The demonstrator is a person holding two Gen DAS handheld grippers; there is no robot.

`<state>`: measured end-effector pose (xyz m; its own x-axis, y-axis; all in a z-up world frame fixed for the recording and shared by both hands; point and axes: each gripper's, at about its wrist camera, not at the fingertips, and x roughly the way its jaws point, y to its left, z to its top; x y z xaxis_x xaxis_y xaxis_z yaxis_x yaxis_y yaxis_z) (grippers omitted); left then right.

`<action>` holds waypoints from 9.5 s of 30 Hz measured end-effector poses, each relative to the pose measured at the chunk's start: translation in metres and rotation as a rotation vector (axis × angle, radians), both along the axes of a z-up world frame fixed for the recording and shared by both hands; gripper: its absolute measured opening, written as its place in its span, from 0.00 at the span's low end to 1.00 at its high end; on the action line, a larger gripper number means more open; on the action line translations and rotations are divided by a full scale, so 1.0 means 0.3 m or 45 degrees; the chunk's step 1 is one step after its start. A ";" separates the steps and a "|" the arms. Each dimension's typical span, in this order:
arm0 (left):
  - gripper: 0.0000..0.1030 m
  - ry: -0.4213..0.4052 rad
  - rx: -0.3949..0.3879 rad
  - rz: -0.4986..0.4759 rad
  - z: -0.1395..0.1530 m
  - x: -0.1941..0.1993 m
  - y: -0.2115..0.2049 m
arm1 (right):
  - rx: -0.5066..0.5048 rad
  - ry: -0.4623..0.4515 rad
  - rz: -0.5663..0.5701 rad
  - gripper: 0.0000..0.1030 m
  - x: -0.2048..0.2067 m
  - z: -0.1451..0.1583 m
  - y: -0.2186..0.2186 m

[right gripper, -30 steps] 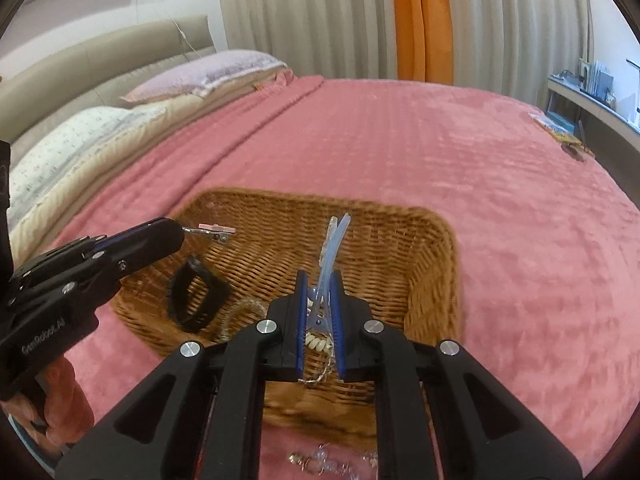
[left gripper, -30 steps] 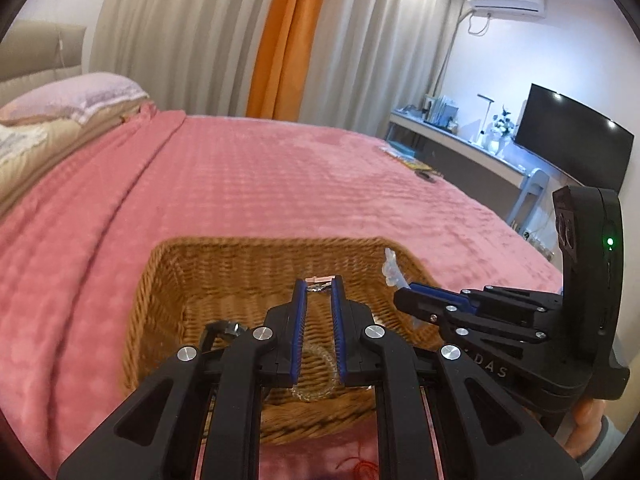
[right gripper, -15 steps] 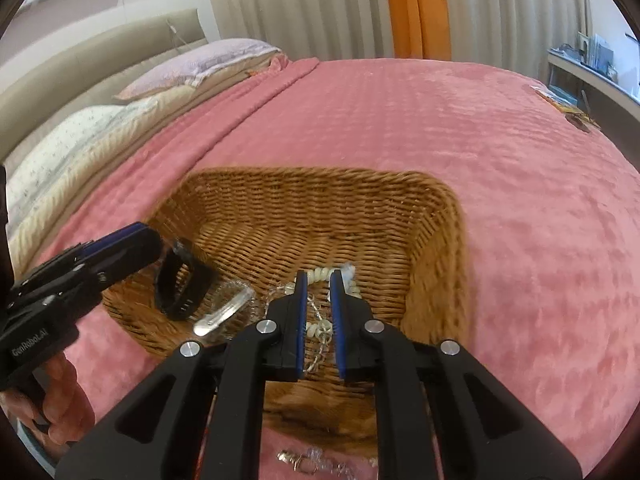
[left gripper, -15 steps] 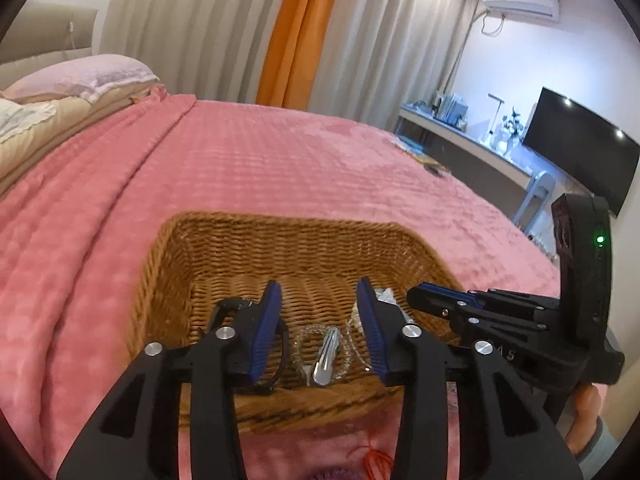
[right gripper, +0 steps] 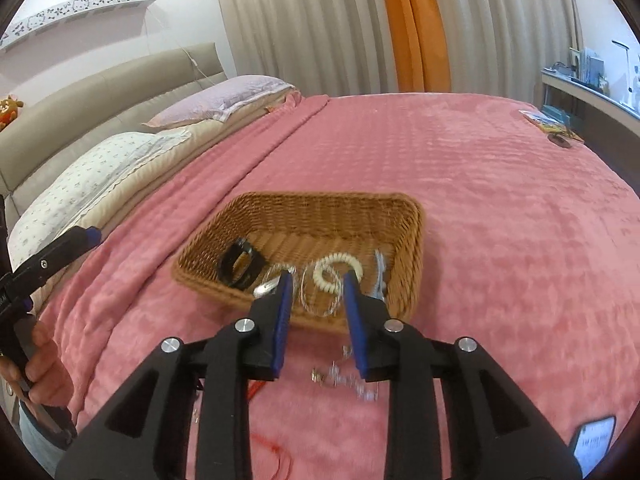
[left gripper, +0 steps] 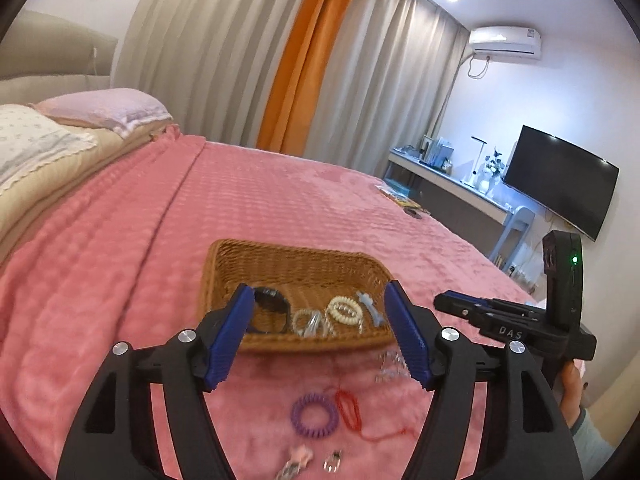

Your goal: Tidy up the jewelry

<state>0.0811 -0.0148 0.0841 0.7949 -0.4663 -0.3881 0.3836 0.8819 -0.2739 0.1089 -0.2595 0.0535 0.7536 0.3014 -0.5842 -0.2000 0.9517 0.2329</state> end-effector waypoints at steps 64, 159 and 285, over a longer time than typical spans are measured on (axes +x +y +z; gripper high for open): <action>0.14 0.343 0.381 -0.183 -0.443 -0.055 -0.041 | -0.121 0.098 0.045 0.10 -0.131 -0.282 0.272; 0.55 0.429 0.094 -0.031 -0.421 0.175 -0.054 | -0.002 0.351 -0.117 0.36 0.132 -0.345 -0.107; 0.85 0.321 0.200 -0.064 -0.326 -0.102 -0.067 | -0.200 0.276 -0.002 0.47 -0.032 -0.295 0.089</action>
<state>0.0505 -0.0349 -0.0136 0.6420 -0.4212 -0.6406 0.3650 0.9027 -0.2278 0.0992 -0.2328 -0.0350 0.6060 0.1929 -0.7717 -0.1600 0.9799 0.1193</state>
